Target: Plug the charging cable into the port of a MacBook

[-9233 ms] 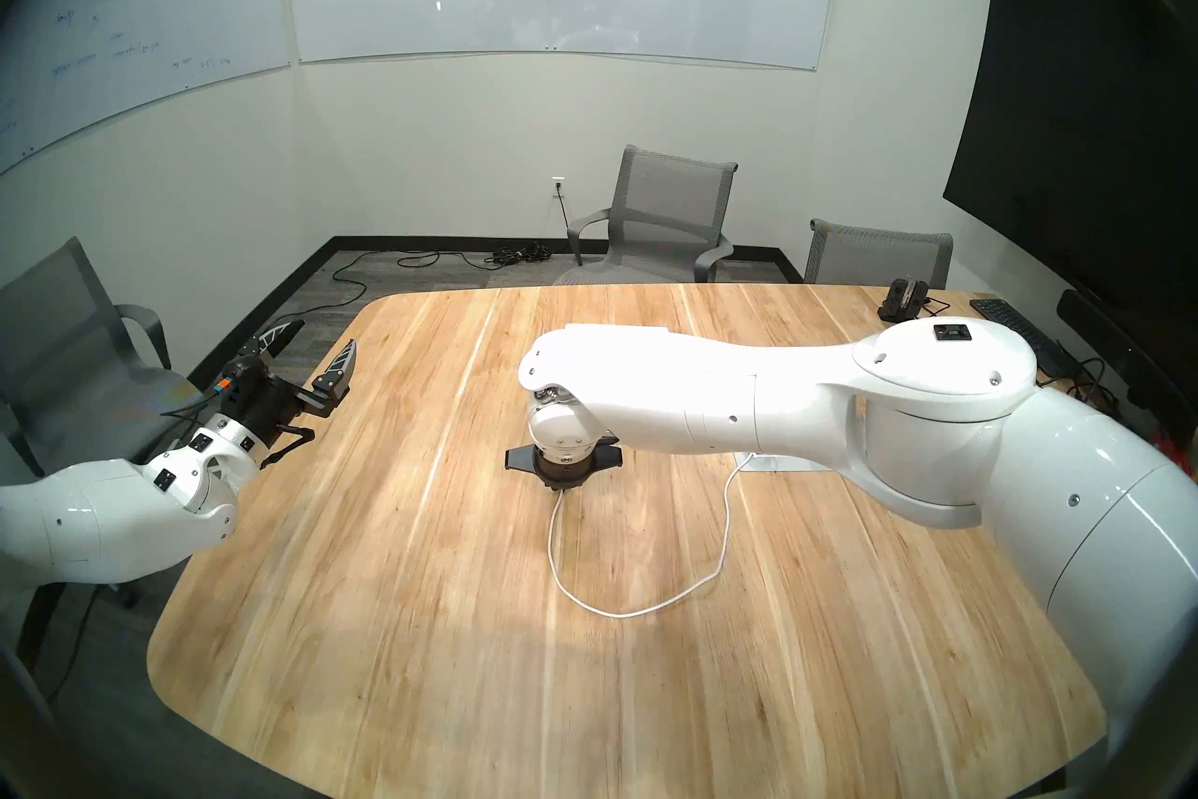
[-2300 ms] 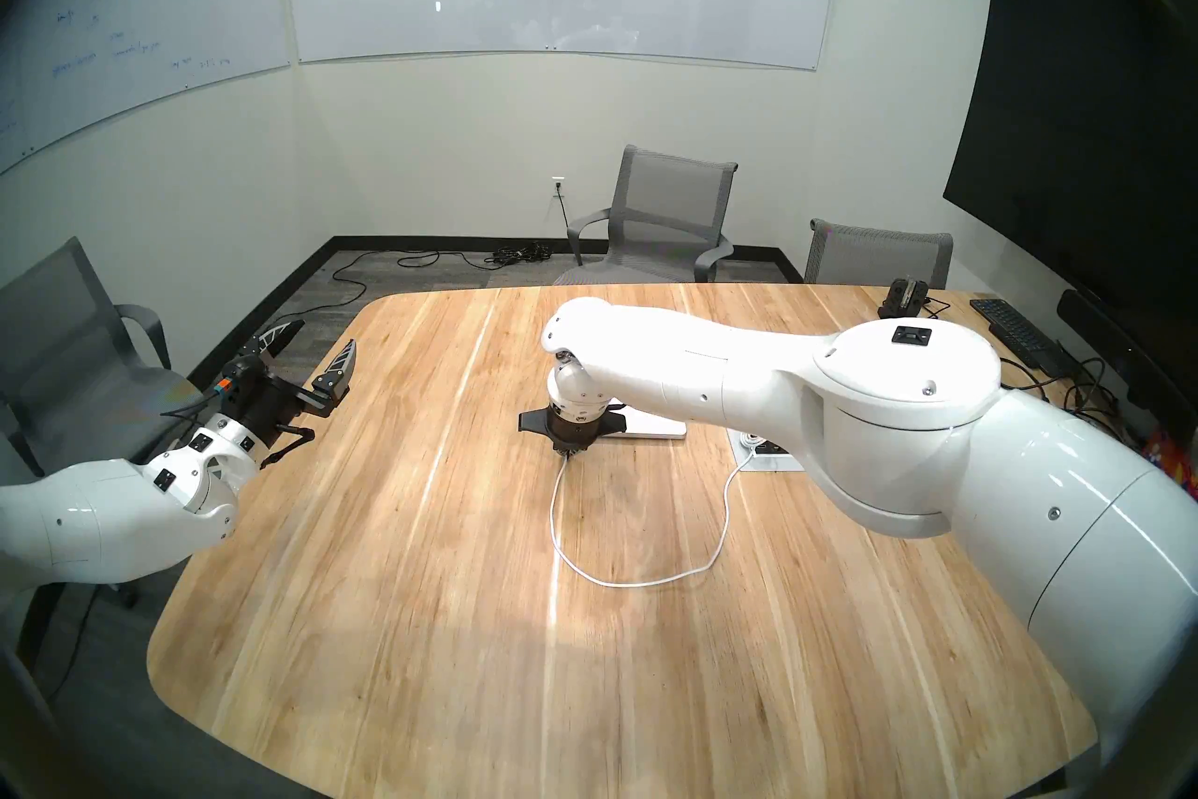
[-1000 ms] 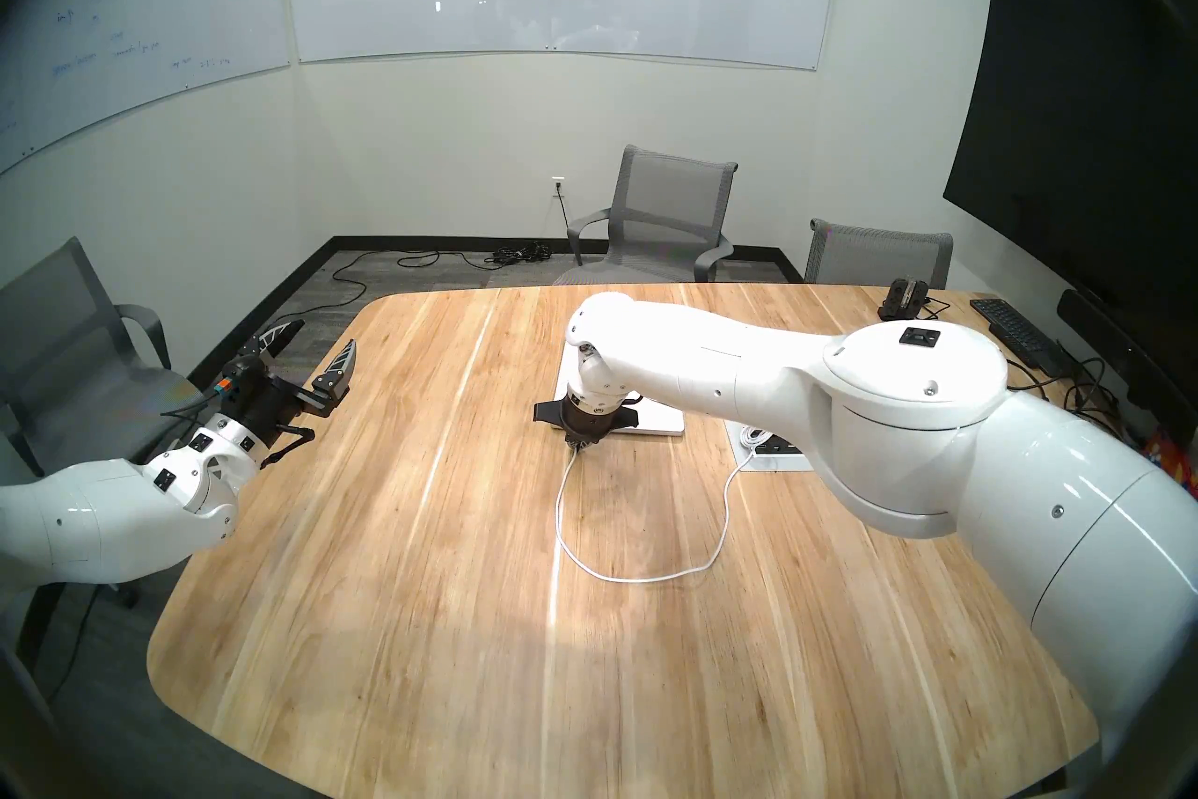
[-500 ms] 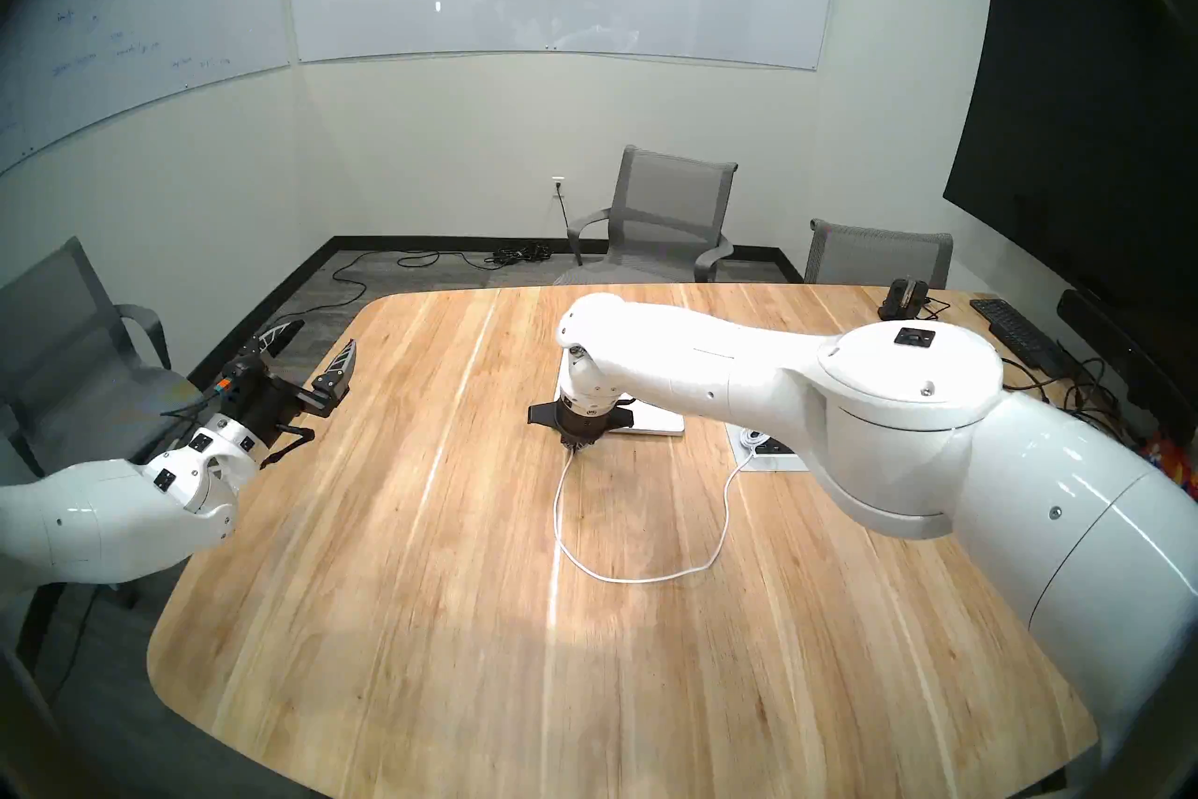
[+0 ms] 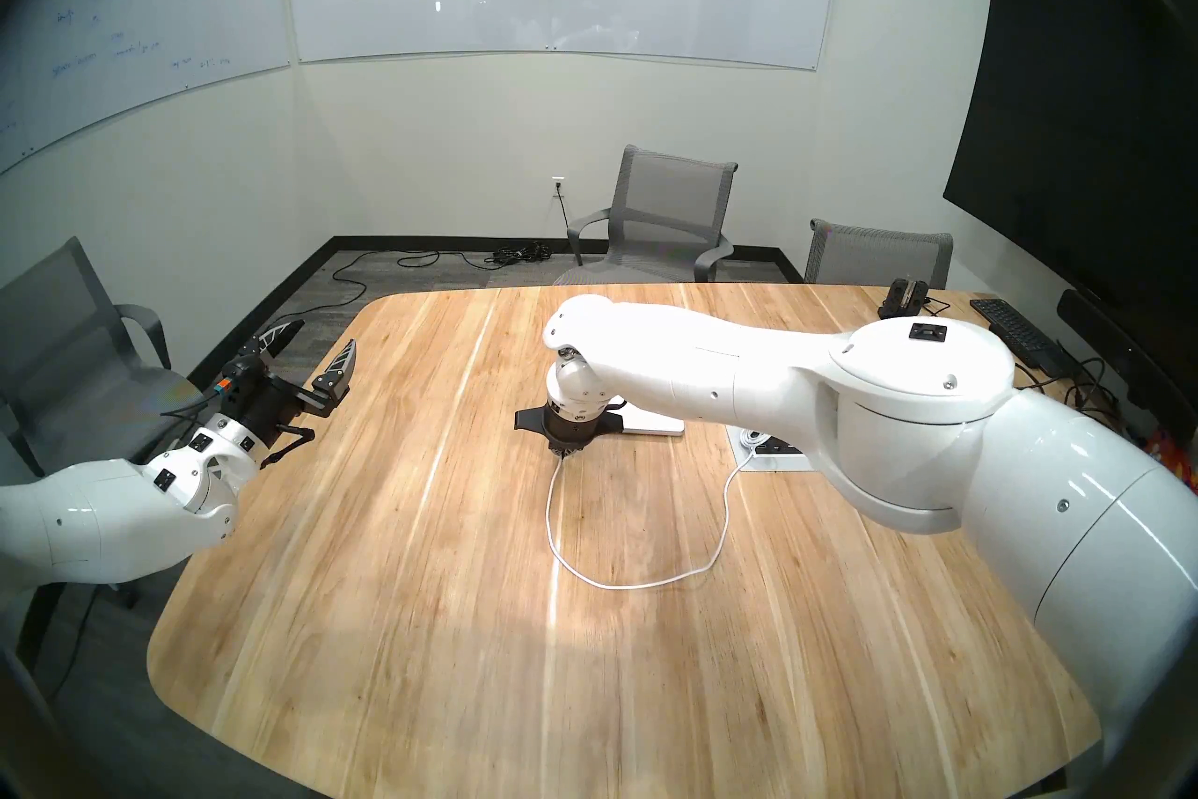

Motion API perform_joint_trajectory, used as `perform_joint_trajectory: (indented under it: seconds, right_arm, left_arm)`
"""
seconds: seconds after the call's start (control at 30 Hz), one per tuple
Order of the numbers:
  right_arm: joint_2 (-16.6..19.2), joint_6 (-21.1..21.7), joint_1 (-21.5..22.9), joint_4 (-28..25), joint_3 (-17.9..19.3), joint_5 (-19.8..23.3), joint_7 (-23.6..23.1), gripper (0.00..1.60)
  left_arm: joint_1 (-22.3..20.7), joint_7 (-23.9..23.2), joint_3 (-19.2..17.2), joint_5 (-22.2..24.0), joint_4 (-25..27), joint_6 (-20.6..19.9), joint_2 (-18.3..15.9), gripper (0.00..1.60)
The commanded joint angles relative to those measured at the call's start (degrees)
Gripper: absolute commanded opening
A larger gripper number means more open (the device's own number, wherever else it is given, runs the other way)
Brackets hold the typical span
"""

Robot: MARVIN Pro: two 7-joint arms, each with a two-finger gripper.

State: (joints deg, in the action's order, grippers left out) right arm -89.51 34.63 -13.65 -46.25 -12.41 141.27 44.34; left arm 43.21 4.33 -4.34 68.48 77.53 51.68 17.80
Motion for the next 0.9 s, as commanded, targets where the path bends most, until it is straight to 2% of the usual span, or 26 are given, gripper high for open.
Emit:
perform_joint_trajectory:
  seconds: [0.0,0.43,0.87]
  right_arm:
    - [2.98,-0.89,1.49,-2.57,0.54,0.07,0.30,0.00]
    - [1.25,-0.26,1.59,-0.52,0.70,-0.06,-0.19,0.00]
    - [-3.07,2.61,0.71,7.51,0.66,-0.67,-2.58,0.00]
  left_arm:
    - [-0.88,0.08,-0.77,-0.08,0.12,0.42,-0.06,1.60]
    - [-0.88,0.08,-0.77,-0.08,0.12,0.43,-0.06,1.60]
    - [-0.88,0.08,-0.77,-0.09,0.12,0.43,-0.06,1.60]
